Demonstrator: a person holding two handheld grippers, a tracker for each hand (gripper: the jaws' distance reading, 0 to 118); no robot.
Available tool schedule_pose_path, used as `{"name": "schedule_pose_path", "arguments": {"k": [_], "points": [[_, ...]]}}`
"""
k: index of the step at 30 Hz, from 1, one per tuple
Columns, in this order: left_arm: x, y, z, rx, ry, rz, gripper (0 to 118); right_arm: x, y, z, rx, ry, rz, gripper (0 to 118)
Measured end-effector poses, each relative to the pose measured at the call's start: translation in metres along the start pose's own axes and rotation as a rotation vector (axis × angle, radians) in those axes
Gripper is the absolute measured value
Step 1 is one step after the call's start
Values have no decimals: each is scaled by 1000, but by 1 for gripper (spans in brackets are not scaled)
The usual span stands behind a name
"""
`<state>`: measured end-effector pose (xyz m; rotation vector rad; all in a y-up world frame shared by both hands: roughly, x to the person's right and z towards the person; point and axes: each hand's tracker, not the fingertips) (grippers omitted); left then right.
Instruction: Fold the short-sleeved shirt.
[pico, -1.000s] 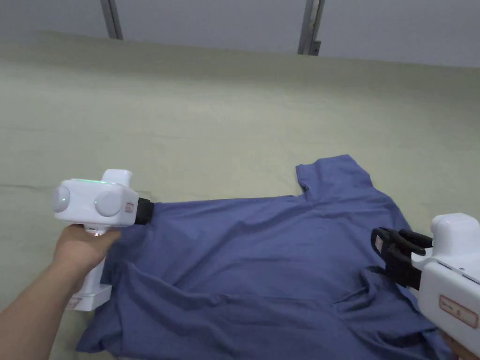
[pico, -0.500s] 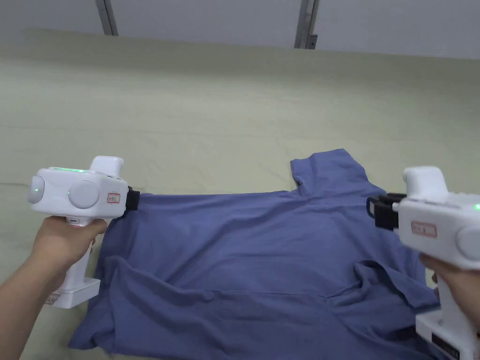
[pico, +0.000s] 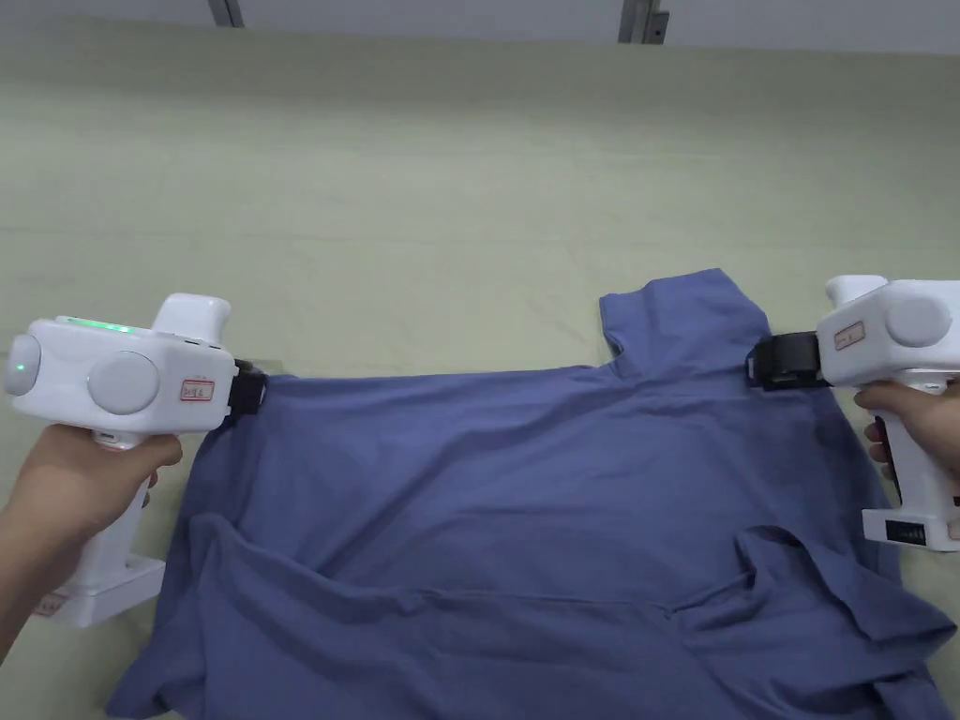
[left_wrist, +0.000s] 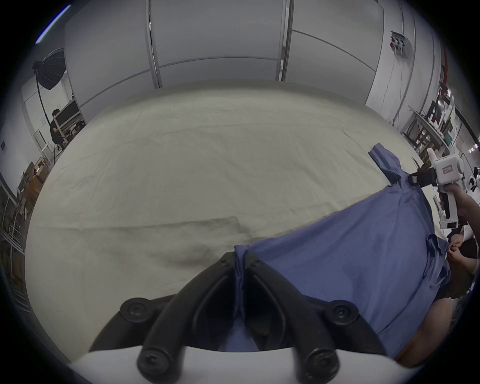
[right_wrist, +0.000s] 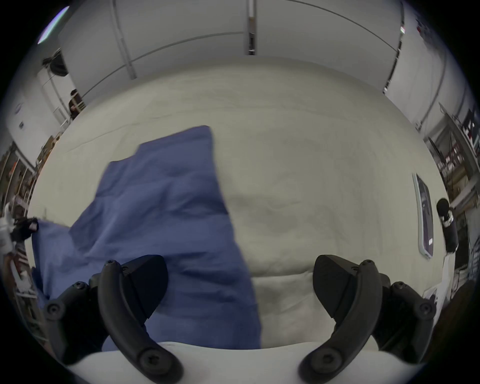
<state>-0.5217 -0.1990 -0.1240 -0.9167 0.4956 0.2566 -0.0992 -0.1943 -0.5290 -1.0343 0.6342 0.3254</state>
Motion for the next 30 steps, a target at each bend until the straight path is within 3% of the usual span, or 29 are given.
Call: {"name": "schedule_pose_path", "arguments": {"k": [2,4,5,6,7,8,12,14,19,30], "points": [[1,0,-2,-3,5,-10,5,-1,-4,5,-20,20,-14,105],[4,2,-1,-7,7,-12,5,6,3,-7,-33,7,21,99],[4,3,-1,-5,9,-10,5,5,5,-5,-33,-7,67,86],[4,3,-1,-7,11,-6,5,3,6,0,-14,-12,108,58],[-1,4,-3,-4,10,5,5,2,6,5,11,16,126,23],[-3,5,-3,0,4,19,5,-2,3,1,16,42,119,4],[-3,4,3,8,0,36,5,-3,-1,5,29,46,88,4],[-5,3,8,13,2,40,5,2,-4,12,57,70,18,4],[0,1,30,27,-7,55,5,22,-2,35,114,83,-18,4],[-13,-28,115,80,-73,-10,5,32,-85,170,284,176,-22,4]]}}
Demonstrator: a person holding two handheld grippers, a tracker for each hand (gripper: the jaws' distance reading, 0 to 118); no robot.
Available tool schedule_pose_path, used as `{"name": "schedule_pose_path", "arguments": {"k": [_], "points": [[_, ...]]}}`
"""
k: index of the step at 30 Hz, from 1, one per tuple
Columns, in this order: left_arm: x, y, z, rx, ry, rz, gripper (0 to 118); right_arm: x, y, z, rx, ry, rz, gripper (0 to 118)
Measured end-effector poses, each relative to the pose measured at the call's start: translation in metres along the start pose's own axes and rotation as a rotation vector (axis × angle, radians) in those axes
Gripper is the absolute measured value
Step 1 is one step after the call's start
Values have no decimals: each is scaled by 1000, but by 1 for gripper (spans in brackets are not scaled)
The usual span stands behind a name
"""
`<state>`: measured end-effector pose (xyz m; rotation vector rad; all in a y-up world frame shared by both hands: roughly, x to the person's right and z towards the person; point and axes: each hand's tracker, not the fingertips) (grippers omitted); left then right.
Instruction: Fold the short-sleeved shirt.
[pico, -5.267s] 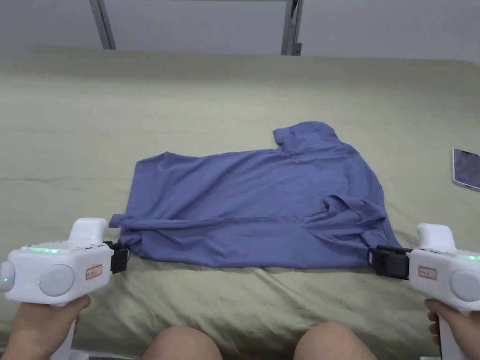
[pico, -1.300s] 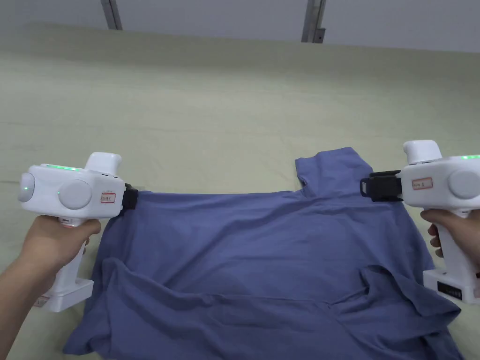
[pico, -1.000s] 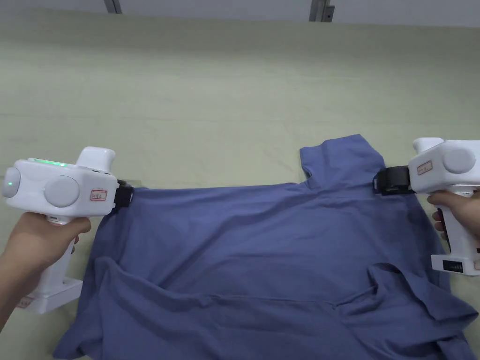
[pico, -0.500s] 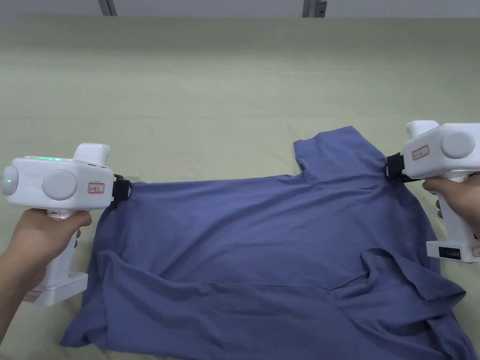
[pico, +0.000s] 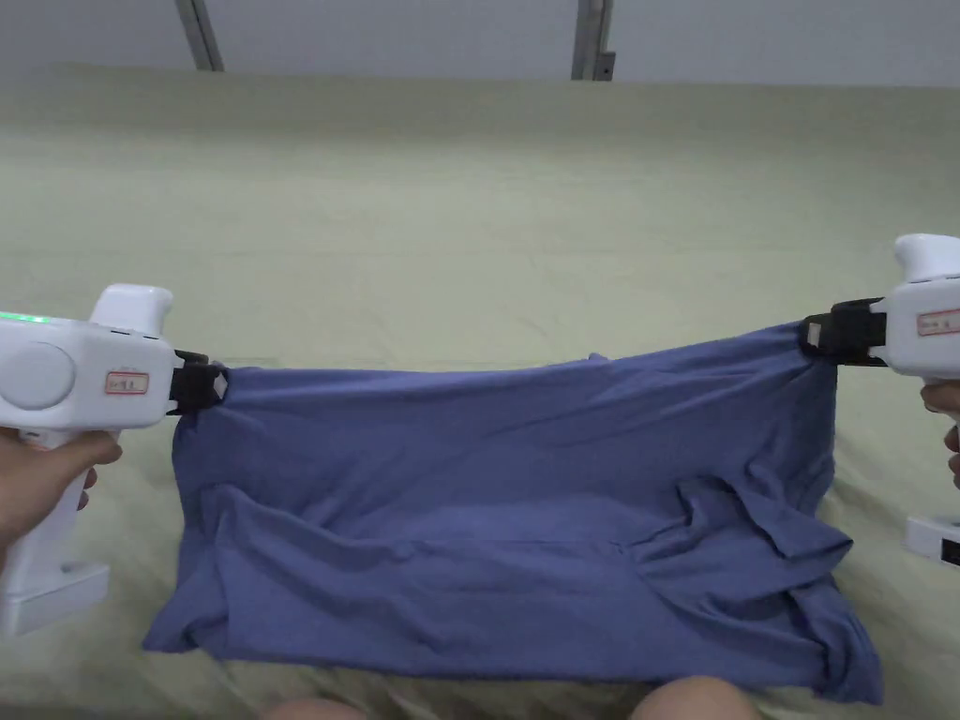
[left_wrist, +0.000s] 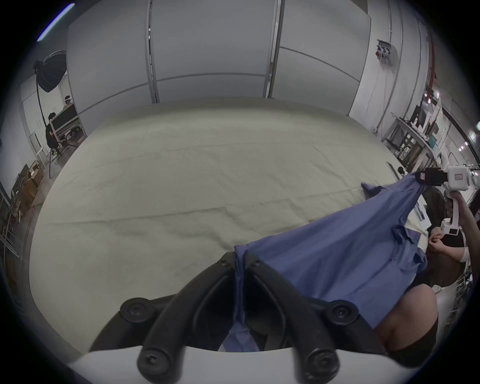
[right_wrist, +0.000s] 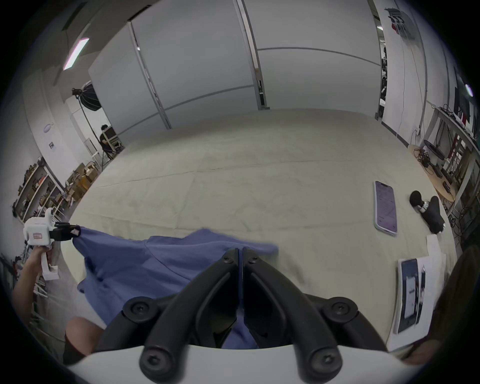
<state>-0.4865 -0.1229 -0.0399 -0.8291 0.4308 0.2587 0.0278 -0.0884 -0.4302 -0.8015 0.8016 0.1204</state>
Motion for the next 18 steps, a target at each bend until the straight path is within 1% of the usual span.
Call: {"name": "schedule_pose_path", "arguments": {"k": [2,5,9,13,16,18], "points": [[-1,-15,23,11,-18,20,5,-3,-18,30,15,25,-1,4],[-1,-42,51,19,-39,-2,5,-13,-51,71,44,30,40,4],[6,-85,74,19,-61,-27,5,-19,-100,109,58,48,46,4],[6,-128,76,16,-86,-7,5,-17,-151,120,46,50,22,4],[4,-155,70,11,-97,19,5,-12,-185,115,22,44,0,4],[13,-171,68,-7,-102,17,5,-9,-204,109,-2,36,-17,4]]}}
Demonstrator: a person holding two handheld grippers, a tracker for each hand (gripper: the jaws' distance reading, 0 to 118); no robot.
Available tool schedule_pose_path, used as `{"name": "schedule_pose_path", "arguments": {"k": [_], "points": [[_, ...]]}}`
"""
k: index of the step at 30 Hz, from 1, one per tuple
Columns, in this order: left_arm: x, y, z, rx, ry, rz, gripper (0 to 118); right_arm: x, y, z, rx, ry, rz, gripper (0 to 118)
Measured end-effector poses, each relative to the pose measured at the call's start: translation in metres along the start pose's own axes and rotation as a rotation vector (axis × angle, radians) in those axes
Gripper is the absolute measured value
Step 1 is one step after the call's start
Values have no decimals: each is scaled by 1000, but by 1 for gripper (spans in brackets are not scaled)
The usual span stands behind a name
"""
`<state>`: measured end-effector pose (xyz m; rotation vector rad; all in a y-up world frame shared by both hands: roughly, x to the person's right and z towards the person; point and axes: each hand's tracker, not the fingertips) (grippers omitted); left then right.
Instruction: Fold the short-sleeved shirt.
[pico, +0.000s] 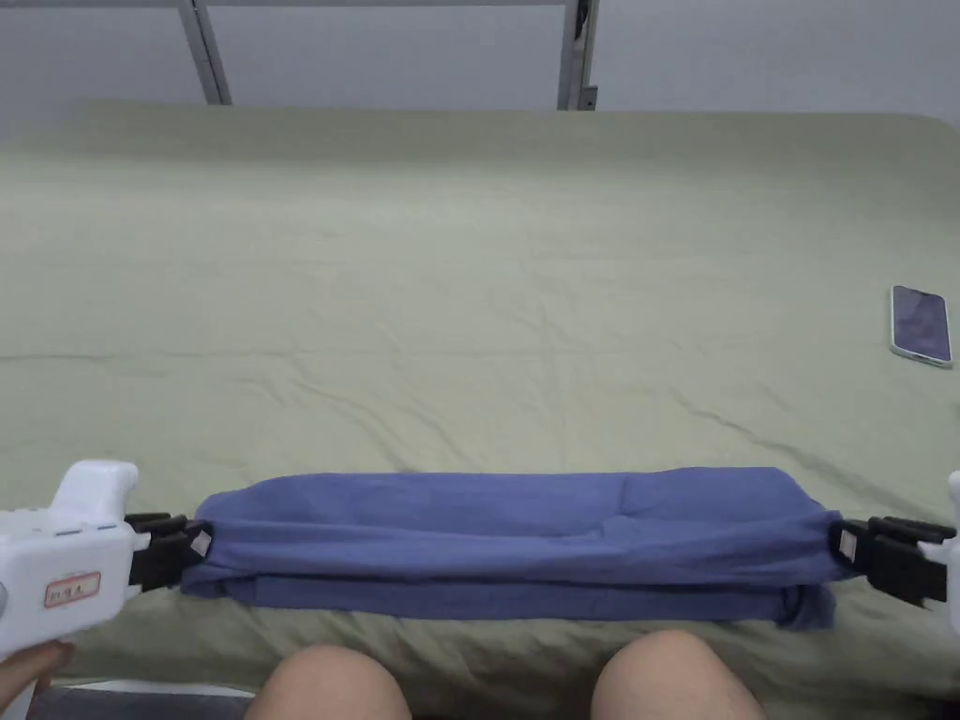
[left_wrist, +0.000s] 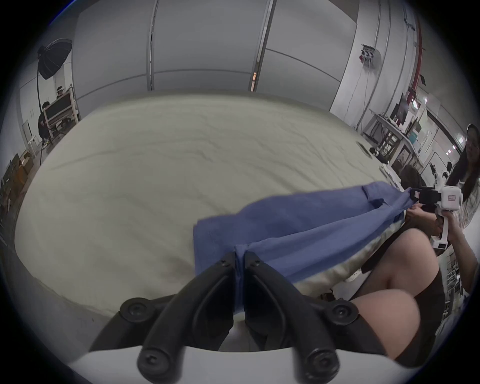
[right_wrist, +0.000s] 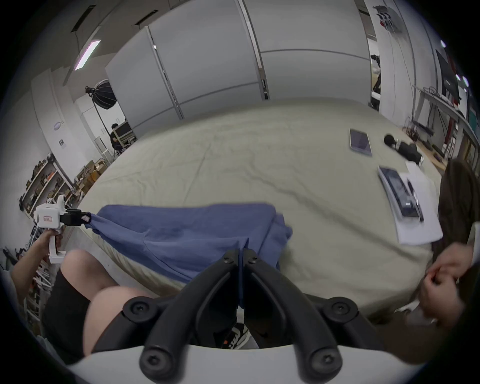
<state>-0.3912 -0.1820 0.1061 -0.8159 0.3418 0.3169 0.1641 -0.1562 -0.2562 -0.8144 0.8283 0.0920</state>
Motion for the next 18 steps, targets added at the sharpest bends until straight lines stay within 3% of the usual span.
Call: {"name": "schedule_pose_path", "arguments": {"k": [3,5,11,14,15,16,17,18], "points": [[0,-16,-17,-61,35,-29,5,1,-26,-15,-41,-38,-6,4],[2,-21,-24,-65,48,-32,5,-4,-39,-22,-77,-99,33,4],[-10,-24,-38,-53,65,1,5,-8,-45,-33,-59,-111,-16,5],[-11,-23,-33,-36,80,2,20,0,-39,-35,-35,-120,-15,7],[-12,-22,-30,-21,89,15,20,0,-36,-32,-24,-122,-17,7],[-15,-19,-24,5,96,45,42,3,-33,-29,-8,-135,-27,25],[-19,-15,-16,43,77,91,82,4,-29,-24,14,-159,-52,62],[-23,-11,-9,70,38,121,118,5,-24,-19,11,-172,-74,118]]}}
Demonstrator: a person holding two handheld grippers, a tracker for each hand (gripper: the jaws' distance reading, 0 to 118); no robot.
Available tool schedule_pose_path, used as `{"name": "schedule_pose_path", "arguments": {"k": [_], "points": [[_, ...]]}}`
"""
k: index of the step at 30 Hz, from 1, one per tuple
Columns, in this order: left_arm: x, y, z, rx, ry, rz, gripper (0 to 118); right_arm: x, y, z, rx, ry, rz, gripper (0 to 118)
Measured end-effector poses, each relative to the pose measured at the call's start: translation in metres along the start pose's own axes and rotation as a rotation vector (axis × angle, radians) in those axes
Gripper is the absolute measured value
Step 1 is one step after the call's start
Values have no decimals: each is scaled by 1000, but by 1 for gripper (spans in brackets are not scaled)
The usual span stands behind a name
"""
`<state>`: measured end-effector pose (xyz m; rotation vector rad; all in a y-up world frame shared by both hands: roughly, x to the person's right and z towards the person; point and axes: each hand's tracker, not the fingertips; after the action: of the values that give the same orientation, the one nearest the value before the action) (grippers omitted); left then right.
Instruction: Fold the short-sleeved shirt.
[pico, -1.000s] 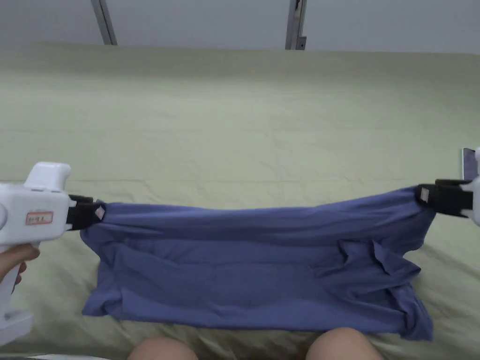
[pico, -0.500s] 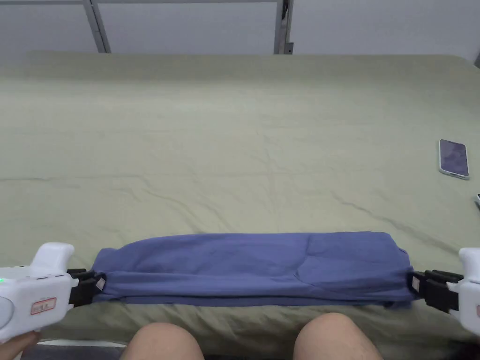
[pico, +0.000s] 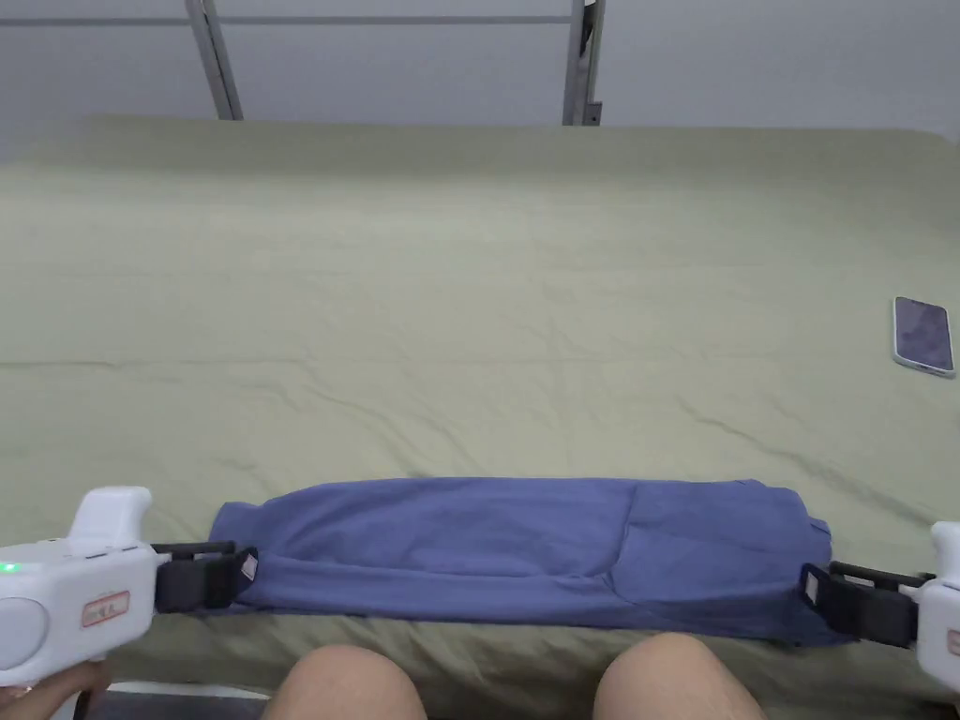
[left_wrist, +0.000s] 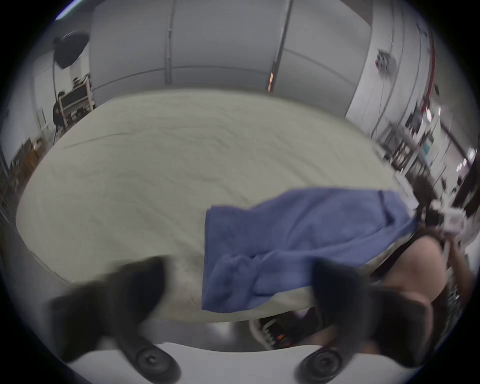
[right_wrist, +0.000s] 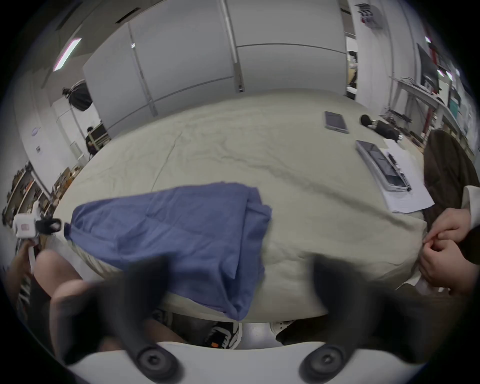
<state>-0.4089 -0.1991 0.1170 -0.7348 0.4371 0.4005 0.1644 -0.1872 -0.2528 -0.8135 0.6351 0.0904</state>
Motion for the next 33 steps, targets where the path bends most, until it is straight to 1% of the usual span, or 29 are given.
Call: {"name": "schedule_pose_path", "arguments": {"k": [1,2,3,4,5,6,7,8,9,10,11,12,13,14,17,22,25,26,27,28,29,30,31,32,33], "points": [[3,6,16,178,-44,1,118,2,3,14,41,53,-44,116],[4,8,24,150,-42,34,118,-20,23,53,104,88,-52,113],[5,13,31,175,-38,39,118,-31,35,72,102,87,-48,116],[7,17,38,205,-22,24,118,-41,46,88,127,60,-22,118],[21,23,59,243,32,-12,118,-53,57,106,192,15,16,118],[26,26,67,275,89,-48,118,-29,41,80,248,-20,67,118],[29,26,72,293,100,-88,118,-31,43,83,280,-26,102,115],[33,24,74,329,95,-104,109,-38,47,87,320,-49,122,107],[39,27,87,341,77,-98,57,-43,48,90,364,-73,130,68],[43,25,88,361,90,-92,0,-51,46,90,403,-91,140,19],[47,22,82,366,125,-92,0,-54,46,86,400,-77,136,5],[49,18,80,349,153,-111,0,-57,46,83,399,-86,133,5],[47,23,85,313,93,-107,0,-59,47,78,389,-20,123,5],[47,21,81,276,53,-81,0,-74,50,82,381,13,138,5],[42,15,74,236,71,-87,0,-90,46,77,371,24,156,5],[-9,10,43,75,-128,165,0,-101,47,80,356,75,174,5],[-44,6,22,41,-336,434,0,-106,48,82,344,90,189,5],[-55,4,15,20,-417,480,0,-116,50,89,344,85,200,5],[-61,2,8,-13,-455,501,0,-120,50,91,341,88,207,5],[-63,3,2,-53,-432,475,13,-126,49,93,339,93,217,5],[-57,4,0,-80,-380,418,39,-131,48,95,339,95,224,5],[-52,6,-8,-124,-312,353,96,-129,52,93,335,98,222,5],[-50,4,-15,-182,-278,296,118,-133,52,94,335,101,225,5],[-57,7,-13,-138,-257,246,118,-138,52,95,332,112,227,5],[-52,10,-19,-132,-342,263,118,-143,52,96,330,120,227,5]]}}
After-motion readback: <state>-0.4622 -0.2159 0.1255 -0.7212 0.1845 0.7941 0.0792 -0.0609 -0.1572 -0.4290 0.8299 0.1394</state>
